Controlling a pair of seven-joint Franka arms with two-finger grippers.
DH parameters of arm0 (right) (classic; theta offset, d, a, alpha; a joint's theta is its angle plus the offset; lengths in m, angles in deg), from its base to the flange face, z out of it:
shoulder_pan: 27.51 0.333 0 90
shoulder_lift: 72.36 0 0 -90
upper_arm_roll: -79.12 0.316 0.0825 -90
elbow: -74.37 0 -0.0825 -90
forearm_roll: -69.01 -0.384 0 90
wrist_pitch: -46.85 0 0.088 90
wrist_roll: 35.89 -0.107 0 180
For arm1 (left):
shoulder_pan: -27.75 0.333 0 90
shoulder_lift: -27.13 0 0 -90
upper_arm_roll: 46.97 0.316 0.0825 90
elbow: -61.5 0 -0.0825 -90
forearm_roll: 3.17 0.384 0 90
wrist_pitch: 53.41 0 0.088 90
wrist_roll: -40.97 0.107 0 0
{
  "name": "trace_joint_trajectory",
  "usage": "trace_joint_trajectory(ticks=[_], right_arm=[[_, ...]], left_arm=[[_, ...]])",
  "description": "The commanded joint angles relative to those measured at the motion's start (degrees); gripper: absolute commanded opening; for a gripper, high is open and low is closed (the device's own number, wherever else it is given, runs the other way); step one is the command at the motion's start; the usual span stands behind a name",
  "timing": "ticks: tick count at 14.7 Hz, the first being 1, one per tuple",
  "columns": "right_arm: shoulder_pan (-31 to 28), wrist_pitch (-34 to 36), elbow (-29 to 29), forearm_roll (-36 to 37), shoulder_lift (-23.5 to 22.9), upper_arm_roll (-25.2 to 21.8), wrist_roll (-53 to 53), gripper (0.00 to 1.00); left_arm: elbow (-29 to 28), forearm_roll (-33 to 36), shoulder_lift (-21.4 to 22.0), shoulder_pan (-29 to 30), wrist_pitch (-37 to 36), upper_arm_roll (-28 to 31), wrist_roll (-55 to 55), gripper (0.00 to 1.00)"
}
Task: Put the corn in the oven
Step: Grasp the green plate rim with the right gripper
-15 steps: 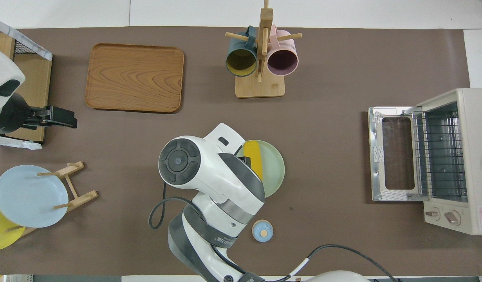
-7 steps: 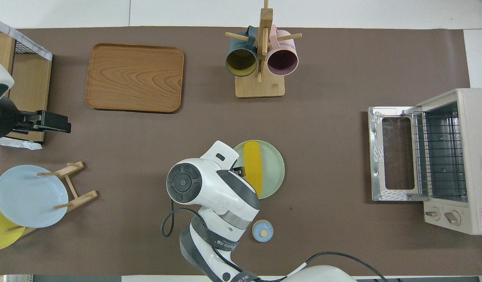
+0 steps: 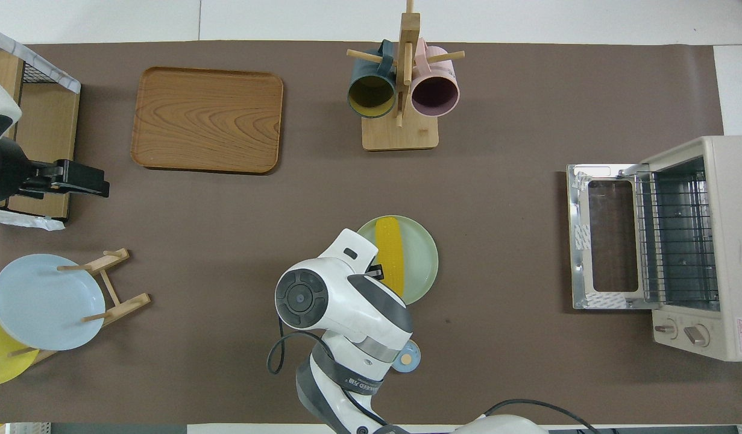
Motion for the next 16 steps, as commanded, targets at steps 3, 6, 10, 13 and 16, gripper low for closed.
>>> trace_joint_trajectory(ticks=[3, 6, 10, 13, 16], right_arm=[[-0.2, -1.5, 2.9, 1.4, 1.8, 0.2, -0.5, 0.38], [-0.1, -2.6, 3.7, 1.3, 2.0, 0.2, -0.5, 0.37], [-0.1, -2.8, 3.9, 1.3, 2.0, 0.2, -0.7, 0.27], [-0.2, -2.6, 3.8, 1.3, 2.0, 0.2, -0.4, 0.0], [-0.6, 1.5, 2.4, 3.4, 2.0, 0.0, 5.0, 0.0]], left_arm=[[-0.3, 1.8, -0.1, -0.4, -1.6, 0.0, 0.4, 1.0], [-0.3, 3.2, -0.1, -0.9, -1.5, -0.1, 0.5, 1.0], [-0.3, 3.2, -0.1, -0.8, -1.2, -0.4, 0.1, 1.0], [-0.3, 3.1, -0.1, -0.8, -0.7, -0.4, 0.0, 1.0], [-0.2, 3.1, 0.2, -0.8, -0.7, -0.4, 0.0, 1.0]])
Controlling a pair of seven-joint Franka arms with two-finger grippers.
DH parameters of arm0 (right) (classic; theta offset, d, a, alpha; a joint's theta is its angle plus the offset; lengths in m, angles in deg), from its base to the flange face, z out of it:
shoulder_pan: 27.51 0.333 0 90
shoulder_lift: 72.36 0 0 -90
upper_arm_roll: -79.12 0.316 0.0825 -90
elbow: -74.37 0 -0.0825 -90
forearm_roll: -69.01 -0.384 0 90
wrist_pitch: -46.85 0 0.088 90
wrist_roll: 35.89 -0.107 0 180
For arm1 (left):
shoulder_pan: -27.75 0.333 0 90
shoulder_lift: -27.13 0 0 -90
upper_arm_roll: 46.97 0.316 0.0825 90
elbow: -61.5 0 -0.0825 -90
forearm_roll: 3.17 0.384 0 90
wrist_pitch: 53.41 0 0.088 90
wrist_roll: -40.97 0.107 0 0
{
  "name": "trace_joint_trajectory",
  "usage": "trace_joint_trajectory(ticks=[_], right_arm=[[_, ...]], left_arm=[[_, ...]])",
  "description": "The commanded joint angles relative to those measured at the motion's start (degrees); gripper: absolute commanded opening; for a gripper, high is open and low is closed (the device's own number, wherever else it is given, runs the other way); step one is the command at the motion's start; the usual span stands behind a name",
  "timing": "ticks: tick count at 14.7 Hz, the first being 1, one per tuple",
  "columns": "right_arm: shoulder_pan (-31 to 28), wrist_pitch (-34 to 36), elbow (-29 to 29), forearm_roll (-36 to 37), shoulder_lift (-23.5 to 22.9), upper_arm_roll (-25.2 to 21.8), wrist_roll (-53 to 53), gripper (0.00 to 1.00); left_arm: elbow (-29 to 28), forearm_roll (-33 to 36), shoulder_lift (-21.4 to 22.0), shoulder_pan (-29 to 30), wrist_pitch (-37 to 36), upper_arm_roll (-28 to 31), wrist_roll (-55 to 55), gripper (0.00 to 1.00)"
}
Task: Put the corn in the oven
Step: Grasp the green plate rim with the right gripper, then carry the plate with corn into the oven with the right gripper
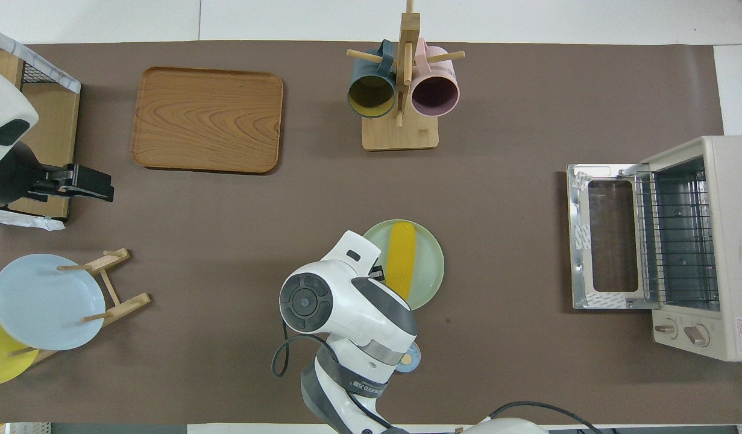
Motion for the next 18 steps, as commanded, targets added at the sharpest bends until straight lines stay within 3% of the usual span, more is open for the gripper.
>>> trace_joint_trajectory(ticks=[1, 3, 6, 10, 15, 18], right_arm=[[-0.7, 5.0, -1.2, 4.8, 0.8, 0.2, 4.6, 0.0], [-1.1, 12.2, -5.9, 7.4, 0.5, 0.2, 6.6, 0.0], [-4.1, 16.2, -7.3, 7.6, 2.7, -0.4, 14.6, 0.0], [-11.5, 17.4, -5.9, 7.4, 7.7, -0.3, 23.4, 0.0], [-16.0, 20.4, -1.0, 7.4, 13.8, -0.4, 27.8, 0.0], [-23.1, 21.5, 2.4, 7.6, 17.2, -0.4, 31.5, 0.0]], left_arm=[[-0.1, 1.3, 0.7, -0.4, 0.0, 0.4, 0.0, 1.0], [-0.1, 1.3, 0.7, 0.0, -0.4, 0.4, 0.1, 1.0], [-0.1, 1.3, 0.7, 0.3, -0.4, 0.5, 0.1, 1.0], [-0.1, 1.3, 0.7, 0.3, -0.3, 0.5, 0.1, 1.0], [-0.1, 1.3, 0.7, 0.3, -0.4, 0.5, 0.1, 1.0], [-0.1, 1.3, 0.7, 0.3, -0.3, 0.5, 0.1, 1.0]])
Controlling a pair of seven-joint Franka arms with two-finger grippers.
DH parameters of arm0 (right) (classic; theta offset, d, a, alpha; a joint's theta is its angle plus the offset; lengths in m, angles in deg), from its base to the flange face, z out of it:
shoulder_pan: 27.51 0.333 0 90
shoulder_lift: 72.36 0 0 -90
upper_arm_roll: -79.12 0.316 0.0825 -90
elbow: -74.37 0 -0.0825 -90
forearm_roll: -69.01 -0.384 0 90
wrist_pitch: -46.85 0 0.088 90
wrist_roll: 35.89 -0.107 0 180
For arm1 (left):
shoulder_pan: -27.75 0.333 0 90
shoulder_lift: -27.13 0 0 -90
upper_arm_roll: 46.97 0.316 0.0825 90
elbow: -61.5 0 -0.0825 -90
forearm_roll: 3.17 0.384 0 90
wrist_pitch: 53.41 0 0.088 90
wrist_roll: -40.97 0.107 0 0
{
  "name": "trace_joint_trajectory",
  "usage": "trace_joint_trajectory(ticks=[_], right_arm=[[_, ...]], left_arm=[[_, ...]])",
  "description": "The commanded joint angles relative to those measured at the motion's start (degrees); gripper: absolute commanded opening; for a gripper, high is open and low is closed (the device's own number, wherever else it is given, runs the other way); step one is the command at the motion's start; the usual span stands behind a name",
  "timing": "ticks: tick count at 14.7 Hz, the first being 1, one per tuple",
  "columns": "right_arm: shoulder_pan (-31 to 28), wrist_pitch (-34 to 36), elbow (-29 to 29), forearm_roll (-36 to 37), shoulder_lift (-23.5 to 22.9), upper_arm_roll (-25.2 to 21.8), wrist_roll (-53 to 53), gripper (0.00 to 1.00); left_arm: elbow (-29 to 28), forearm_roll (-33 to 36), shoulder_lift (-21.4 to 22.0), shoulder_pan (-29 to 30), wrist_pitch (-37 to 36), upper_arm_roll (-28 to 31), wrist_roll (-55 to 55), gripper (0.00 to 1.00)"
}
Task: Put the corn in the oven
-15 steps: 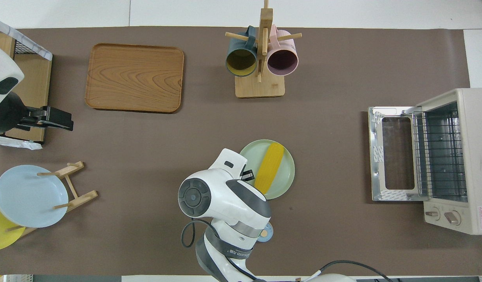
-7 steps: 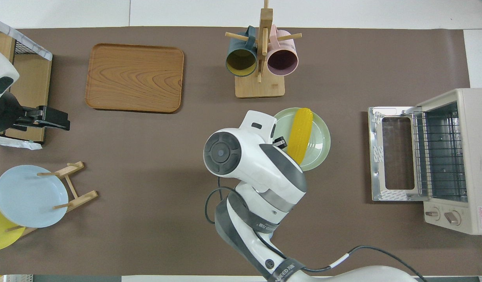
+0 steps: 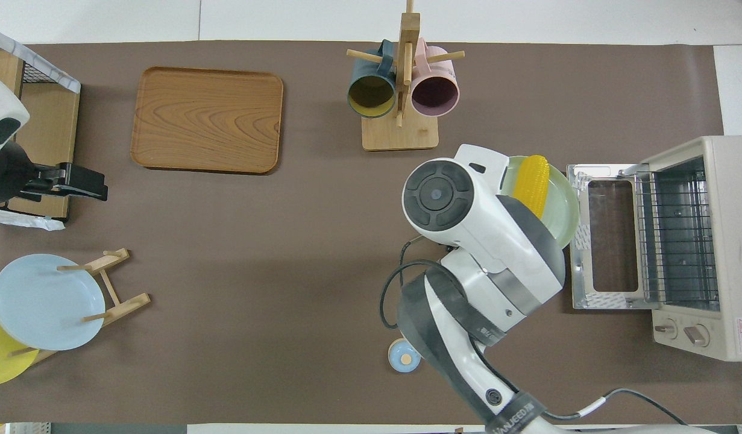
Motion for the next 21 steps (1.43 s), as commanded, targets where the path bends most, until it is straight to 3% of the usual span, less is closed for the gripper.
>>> trace_joint_trajectory(ticks=[1, 9, 13, 21], right_arm=[[-6.7, -1.1, 5.4, 0.9, 4.7, 0.6, 5.3, 0.0], [-22.6, -6.5, 12.4, 1.0, 7.6, 0.6, 16.8, 0.0], [-25.5, -9.5, 17.5, 1.1, 9.5, 0.5, 17.3, 0.0], [-30.3, -9.8, 20.3, 1.1, 10.5, 0.6, 18.8, 0.0]], left_arm=[[-0.1, 1.2, 0.6, 0.1, -0.3, 0.0, 0.1, 1.0], [-0.1, 1.2, 0.6, 0.1, -0.3, 0.0, 0.1, 1.0], [-0.1, 1.2, 0.6, 0.1, -0.3, 0.0, 0.1, 1.0], [-0.1, 1.2, 0.6, 0.1, -0.3, 0.0, 0.1, 1.0]])
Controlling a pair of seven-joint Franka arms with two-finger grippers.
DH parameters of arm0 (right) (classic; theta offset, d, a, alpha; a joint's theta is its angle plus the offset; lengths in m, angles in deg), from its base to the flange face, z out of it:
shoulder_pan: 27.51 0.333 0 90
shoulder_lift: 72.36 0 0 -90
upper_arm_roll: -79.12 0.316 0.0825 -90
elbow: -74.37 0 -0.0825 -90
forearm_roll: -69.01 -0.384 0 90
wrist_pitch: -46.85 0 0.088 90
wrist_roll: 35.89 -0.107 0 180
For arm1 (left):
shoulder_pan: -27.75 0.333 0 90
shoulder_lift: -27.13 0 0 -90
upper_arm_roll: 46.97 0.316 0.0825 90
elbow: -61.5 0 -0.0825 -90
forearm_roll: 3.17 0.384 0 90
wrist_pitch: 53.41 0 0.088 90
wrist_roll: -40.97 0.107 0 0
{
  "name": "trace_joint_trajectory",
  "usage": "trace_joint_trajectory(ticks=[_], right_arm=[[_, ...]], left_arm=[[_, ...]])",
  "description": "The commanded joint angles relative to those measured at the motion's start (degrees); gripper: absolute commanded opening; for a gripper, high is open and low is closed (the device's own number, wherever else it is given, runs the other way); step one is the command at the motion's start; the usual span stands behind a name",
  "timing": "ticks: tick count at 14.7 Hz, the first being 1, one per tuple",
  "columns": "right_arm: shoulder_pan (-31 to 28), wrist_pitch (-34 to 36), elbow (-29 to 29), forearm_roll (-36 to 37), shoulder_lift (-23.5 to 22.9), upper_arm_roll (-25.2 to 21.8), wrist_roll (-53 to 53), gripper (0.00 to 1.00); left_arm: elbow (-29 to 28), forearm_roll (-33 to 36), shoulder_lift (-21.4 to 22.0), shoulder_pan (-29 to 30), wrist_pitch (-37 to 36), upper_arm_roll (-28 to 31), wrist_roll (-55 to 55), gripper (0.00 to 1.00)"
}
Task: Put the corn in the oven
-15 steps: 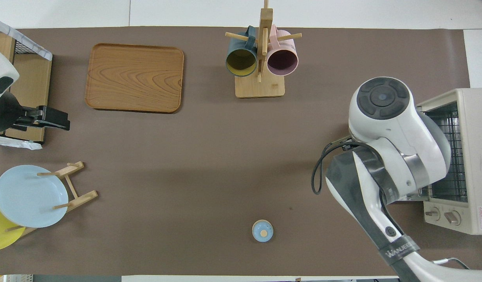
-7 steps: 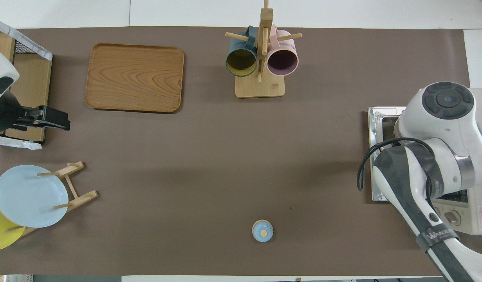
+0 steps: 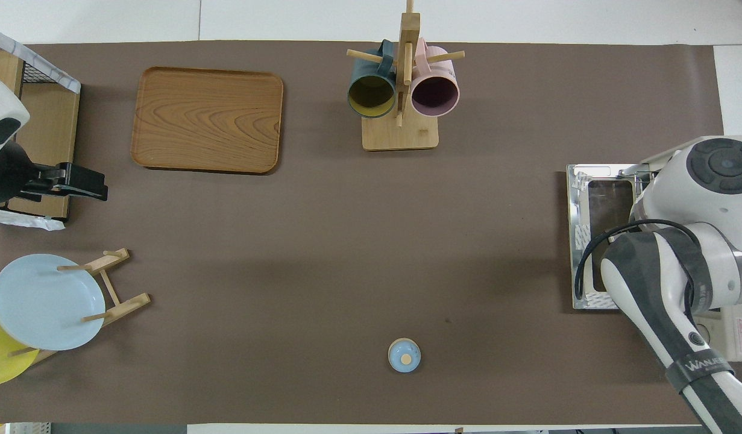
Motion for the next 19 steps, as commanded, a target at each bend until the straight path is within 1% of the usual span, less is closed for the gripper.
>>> trace_joint_trajectory(ticks=[1, 3, 4, 5, 7, 8, 9, 10, 11, 13, 17, 19], right_arm=[[-1.9, -1.6, 3.0, 1.0, 2.0, 0.8, 1.3, 0.0], [-2.5, -2.2, 3.5, 0.9, 2.1, 0.8, 1.3, 0.0], [-3.1, -2.7, 4.0, 0.9, 2.2, 0.8, 1.3, 0.03], [-3.7, -3.6, 4.8, 0.9, 2.3, 0.8, 1.4, 0.03], [-4.8, -6.8, 7.0, 0.9, 3.0, 0.8, 3.0, 0.04], [-5.3, -8.6, 8.0, 0.8, 3.1, 0.9, 3.2, 0.06], [-5.3, -9.5, 8.6, 0.7, 3.3, 0.9, 3.1, 0.11], [-5.3, -9.7, 8.7, 0.7, 3.4, 0.9, 3.2, 0.2], [-5.3, -9.7, 8.8, 0.6, 3.4, 0.9, 3.2, 0.25], [-5.3, -9.7, 8.7, 0.5, 3.4, 0.9, 3.1, 0.3], [-4.4, -9.0, 7.4, 0.2, 3.0, 1.5, 2.6, 0.31], [-1.8, -7.2, 5.7, 0.0, 2.6, 1.4, 2.3, 0.31]], left_arm=[[-0.1, 1.2, 0.6, 0.1, -0.3, 0.0, 0.1, 1.0], [-0.1, 1.2, 0.6, 0.1, -0.3, 0.0, 0.1, 1.0], [-0.1, 1.2, 0.6, 0.1, -0.3, 0.0, 0.1, 1.0], [-0.1, 1.2, 0.6, 0.1, -0.4, 0.0, 0.1, 1.0], [-0.1, 1.2, 0.6, 0.1, -0.3, 0.0, 0.1, 1.0], [-0.1, 1.2, 0.6, 0.1, -0.3, 0.0, 0.1, 1.0], [-0.1, 1.2, 0.6, 0.1, -0.3, 0.0, 0.1, 1.0], [-0.1, 1.2, 0.6, 0.1, -0.3, 0.0, 0.1, 1.0], [-0.1, 1.3, 0.6, 0.1, -0.3, 0.0, 0.1, 1.0], [-0.1, 1.2, 0.6, 0.1, -0.3, -0.1, 0.1, 1.0], [-0.1, 1.2, 0.6, 0.1, -0.4, 0.0, 0.1, 1.0], [-0.1, 1.2, 0.6, 0.1, -0.3, 0.0, 0.1, 1.0]])
